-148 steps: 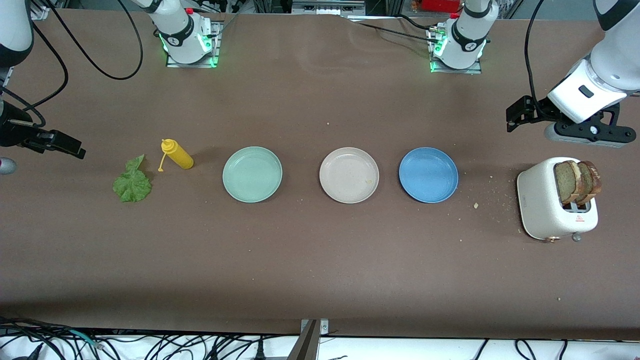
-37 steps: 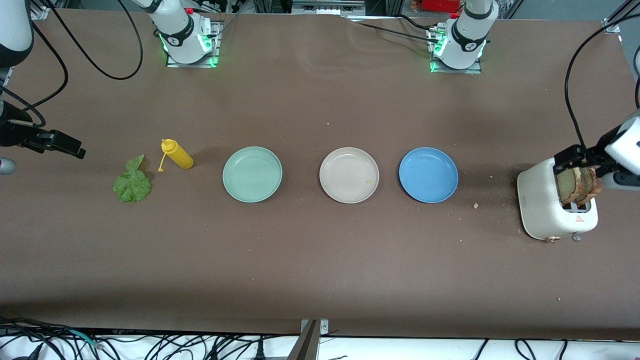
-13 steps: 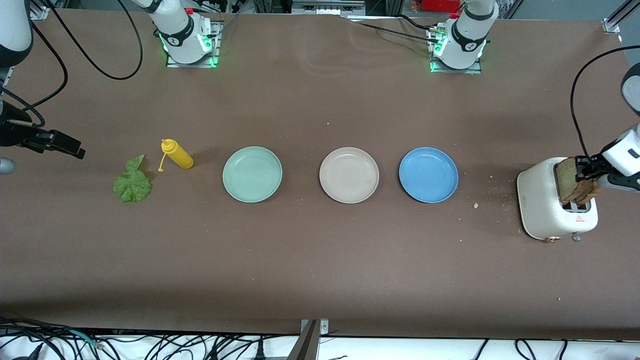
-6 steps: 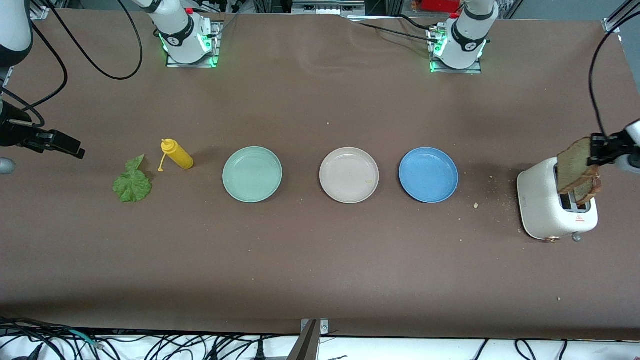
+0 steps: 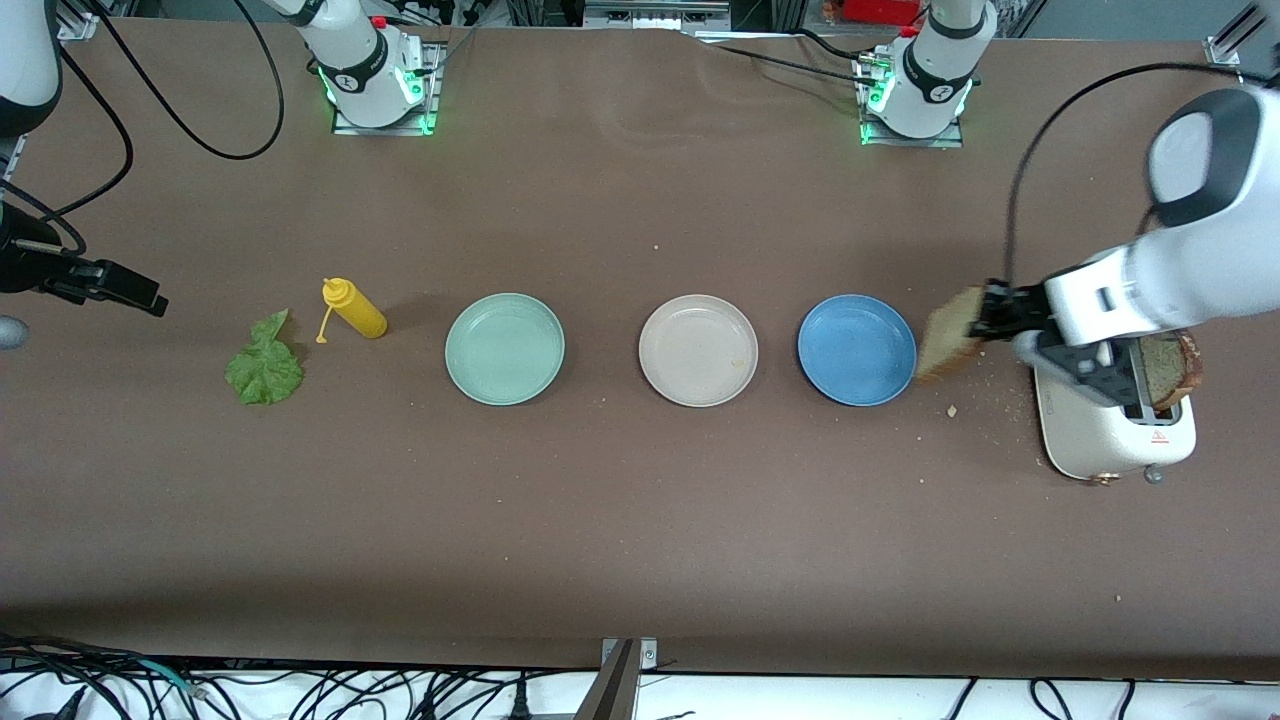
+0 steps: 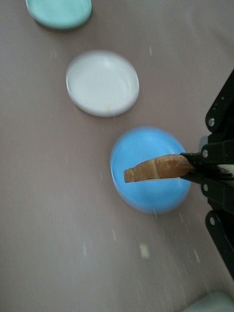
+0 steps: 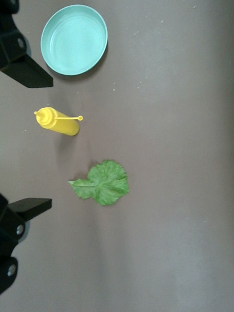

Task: Make sandwich in beige plate with both arms
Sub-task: 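Lift the bread slice out and carry it to the beige plate, then lower the bread onto the beige plate while the right gripper starts reaching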

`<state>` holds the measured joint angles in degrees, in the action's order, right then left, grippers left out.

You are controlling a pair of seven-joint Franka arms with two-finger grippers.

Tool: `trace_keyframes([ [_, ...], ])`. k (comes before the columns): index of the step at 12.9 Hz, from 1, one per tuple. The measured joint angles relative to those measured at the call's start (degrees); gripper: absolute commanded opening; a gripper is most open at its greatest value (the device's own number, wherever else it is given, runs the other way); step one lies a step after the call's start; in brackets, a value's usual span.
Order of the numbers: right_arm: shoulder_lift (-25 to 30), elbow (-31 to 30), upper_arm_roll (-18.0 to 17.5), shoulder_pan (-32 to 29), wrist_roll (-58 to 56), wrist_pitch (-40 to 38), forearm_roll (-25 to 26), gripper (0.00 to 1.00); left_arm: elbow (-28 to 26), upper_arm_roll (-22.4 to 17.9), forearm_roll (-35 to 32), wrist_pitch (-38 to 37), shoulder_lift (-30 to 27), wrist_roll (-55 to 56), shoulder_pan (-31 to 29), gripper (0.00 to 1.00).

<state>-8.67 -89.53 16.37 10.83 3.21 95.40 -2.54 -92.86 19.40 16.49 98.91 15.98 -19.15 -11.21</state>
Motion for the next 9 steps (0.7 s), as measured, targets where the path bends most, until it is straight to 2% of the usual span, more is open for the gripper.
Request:
trace_keyframes([
  [2,-0.13,-0.19,0.31,-0.26,-2.29,-0.98,0.00,1.00,-0.09,0.04,10.05,1.39,4.09,1.20,3.17,0.00],
  [5,0.24,-0.45,0.69,-0.29,-13.60,-3.56,-1.33,0.99,-0.14,0.00,23.84,5.31,11.27,1.01,5.71,0.00],
  [7,0.40,-1.57,2.40,-0.29,-26.55,-3.89,-4.95,0.99,-0.13,0.05,31.43,8.66,15.67,-1.41,8.06,0.00],
  [9,0.40,-4.41,6.05,-0.40,-42.55,-3.82,-10.17,0.99,-0.21,0.03,36.55,11.43,19.55,-6.12,10.39,0.00],
])
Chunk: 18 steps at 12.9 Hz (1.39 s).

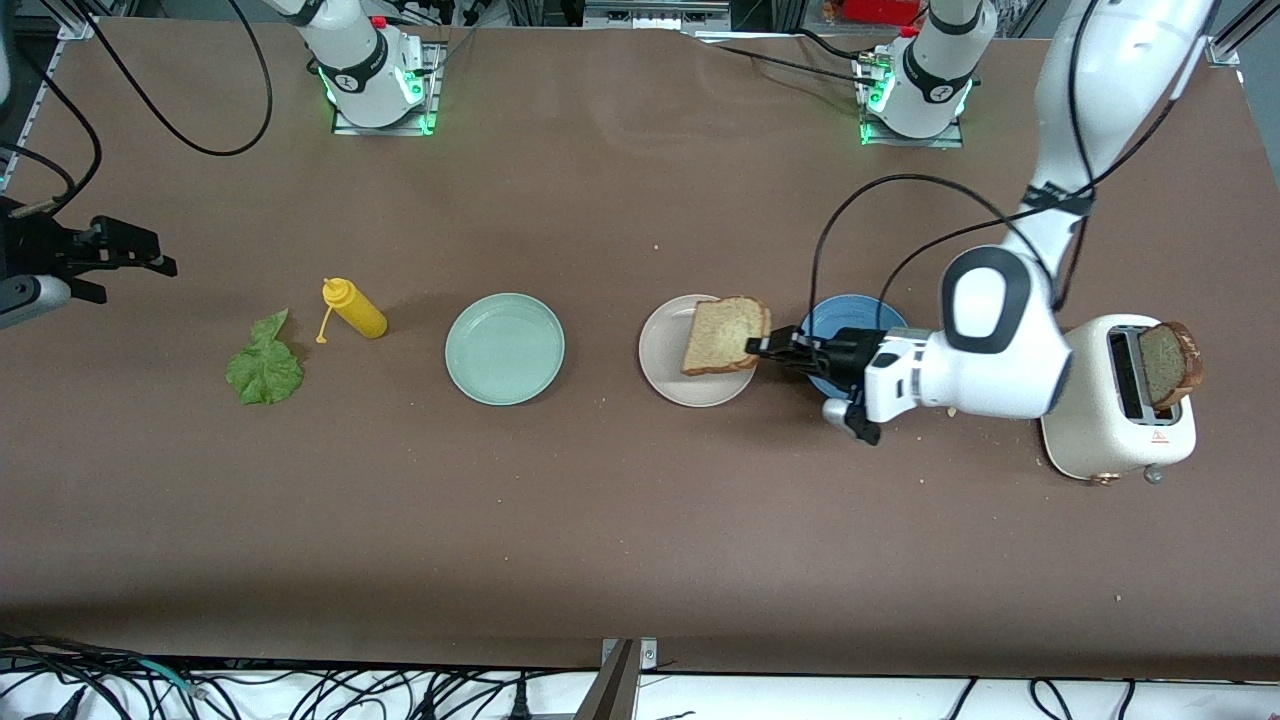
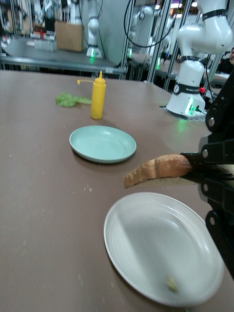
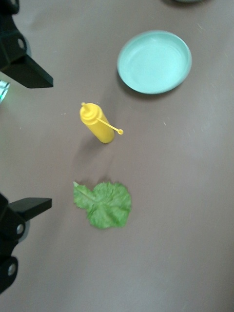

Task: Make sandwich in beige plate with both arms
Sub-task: 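Lower the bread onto the beige plate while the right gripper starts reaching, then raise the left gripper away while the right gripper grasps the mustard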

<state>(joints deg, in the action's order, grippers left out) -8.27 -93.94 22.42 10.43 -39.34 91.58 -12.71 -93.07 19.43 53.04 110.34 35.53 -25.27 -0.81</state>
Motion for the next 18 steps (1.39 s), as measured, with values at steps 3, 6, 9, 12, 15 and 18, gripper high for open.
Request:
trace_keyframes([
  [3,0.28,-6.14,3.45,-0.44,-20.49,2.60,-5.03,0.99,-0.21,-0.04,4.42,2.25,6.26,-9.06,1.25,0.00],
  [6,0.39,-13.95,6.26,-0.44,-37.00,6.73,-13.09,0.99,-0.21,-0.52,5.75,2.43,10.78,-16.15,0.83,0.53],
  [9,0.25,-22.78,8.57,-0.48,-52.78,11.17,-22.44,0.99,-0.18,-0.68,8.25,3.67,13.48,-22.79,0.77,1.00],
  [12,-0.92,-27.63,8.82,-0.77,-62.97,13.12,-28.19,0.99,0.16,-0.69,7.57,11.72,13.53,-27.70,0.74,1.00],
  [15,-2.78,-31.97,8.91,-2.83,-74.63,13.11,-35.54,0.99,0.94,-0.81,0.56,16.97,11.94,-28.46,0.62,1.00],
  [18,-6.58,-33.80,8.92,-3.69,-86.50,12.68,-42.32,0.99,1.07,-2.09,-10.48,17.33,6.53,-24.96,0.14,1.00],
])
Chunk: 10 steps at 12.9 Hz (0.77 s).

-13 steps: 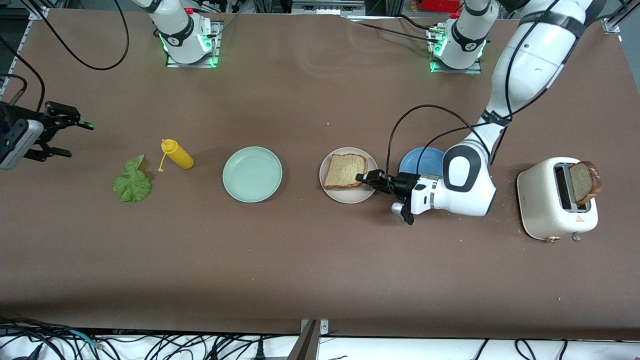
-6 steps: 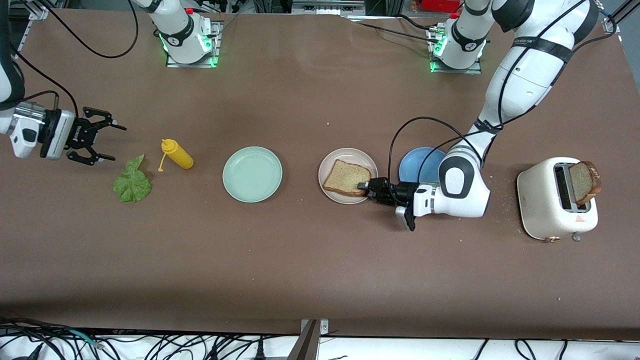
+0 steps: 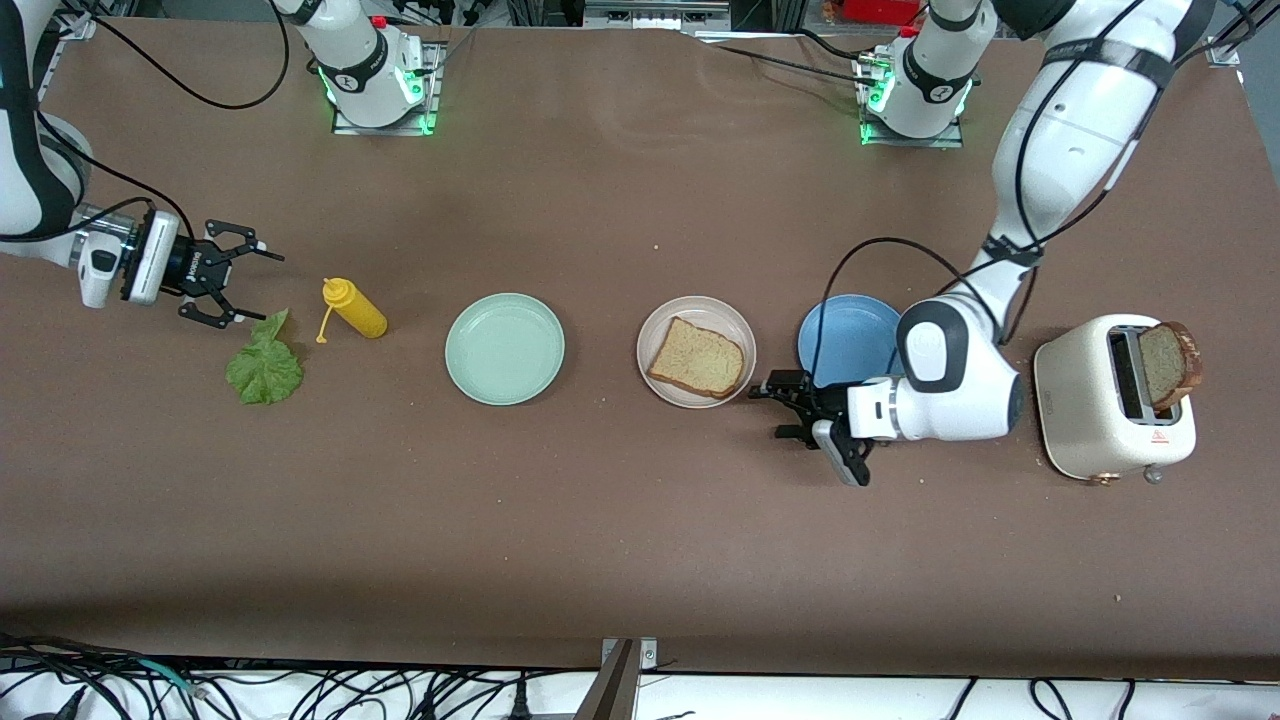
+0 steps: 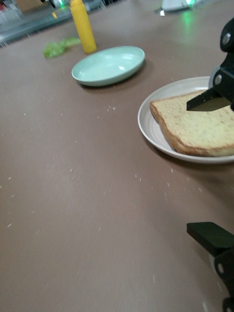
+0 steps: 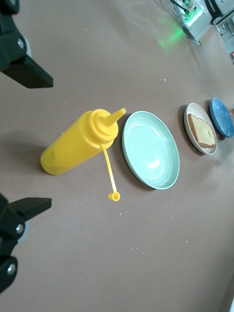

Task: Make sandwich in beige plate with both arms
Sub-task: 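Raise the left gripper away while the right gripper grasps the mustard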

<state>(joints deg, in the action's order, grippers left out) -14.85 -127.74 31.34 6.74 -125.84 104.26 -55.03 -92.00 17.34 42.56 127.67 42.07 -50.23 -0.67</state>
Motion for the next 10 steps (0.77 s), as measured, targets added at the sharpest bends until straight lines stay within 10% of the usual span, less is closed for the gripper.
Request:
trace_keyframes([
  [5,-6.94,-0.16,-0.02,-0.30,-13.10,-4.16,-8.47,0.99,0.15,-1.02,-27.54,-4.85,-11.61,23.50,-1.01,1.00],
  [10,-15.54,-0.39,-0.33,-0.82,-23.34,-9.43,-15.39,0.99,0.37,-1.67,-40.63,-13.74,-19.66,35.94,-4.76,1.00],
])
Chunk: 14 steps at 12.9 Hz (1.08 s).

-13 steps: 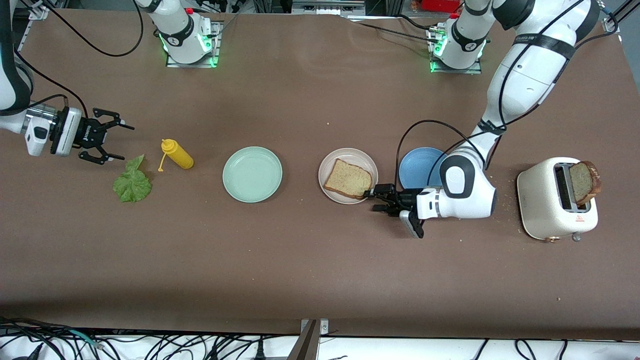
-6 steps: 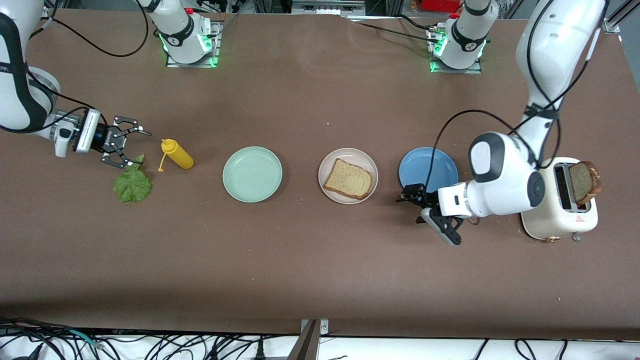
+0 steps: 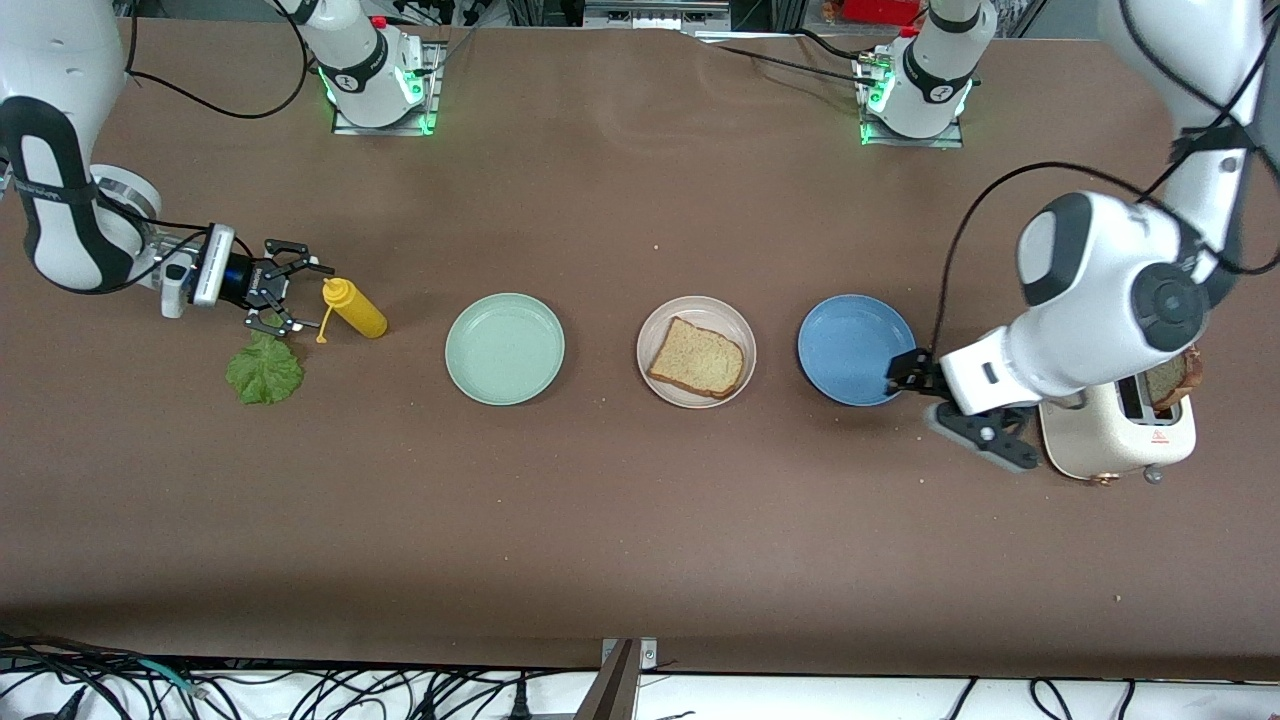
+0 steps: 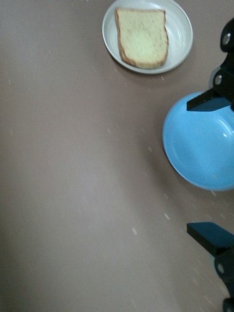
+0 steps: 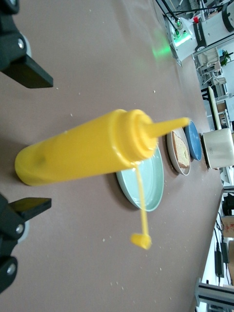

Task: Make sandwich in beige plate with both arms
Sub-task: 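Raise the left gripper away while the right gripper grasps the mustard, then lift the yellow mustard bottle with the right gripper over the plates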

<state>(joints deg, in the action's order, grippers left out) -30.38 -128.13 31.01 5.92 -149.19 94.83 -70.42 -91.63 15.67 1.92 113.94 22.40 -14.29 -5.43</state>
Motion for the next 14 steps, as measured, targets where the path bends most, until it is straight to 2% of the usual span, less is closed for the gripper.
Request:
trace_keyframes([
  [2,-1.13,0.11,-0.41,0.09,-0.69,-0.54,-1.71,0.99,0.17,-0.77,-2.93,-3.31,-3.93,1.56,-2.43,1.00],
  [3,-1.21,0.15,-0.85,0.13,-0.80,-0.67,-2.93,0.99,0.28,-3.02,-3.37,-4.21,-6.17,1.81,-2.16,1.00],
  [5,-1.70,0.17,-2.50,0.19,-1.52,-0.68,-6.09,0.99,0.34,-9.98,-3.38,-7.05,-10.80,1.92,1.92,1.00],
  [7,-3.01,0.19,-4.12,0.25,-2.67,-0.67,-8.85,0.70,0.15,-13.22,-3.38,-9.91,-15.08,2.72,5.43,1.00],
  [8,-3.63,0.21,-4.58,0.28,-3.08,-0.66,-9.75,0.45,-0.03,-13.35,-3.37,-12.21,-17.10,3.25,6.40,1.00],
  [9,-3.99,0.25,-4.80,0.28,-3.38,-0.63,-10.21,0.14,-0.11,-13.33,-3.36,-14.35,-18.87,4.14,7.32,1.00],
  [10,-4.16,0.28,-4.82,0.28,-3.72,-0.62,-10.39,0.00,-0.14,-13.27,-2.74,-16.12,-20.33,4.82,7.86,1.00],
  [14,-4.21,2.78,-4.85,0.95,-3.79,1.83,-11.85,0.00,-0.12,-13.55,1.05,-22.46,-21.97,5.00,7.55,1.00],
])
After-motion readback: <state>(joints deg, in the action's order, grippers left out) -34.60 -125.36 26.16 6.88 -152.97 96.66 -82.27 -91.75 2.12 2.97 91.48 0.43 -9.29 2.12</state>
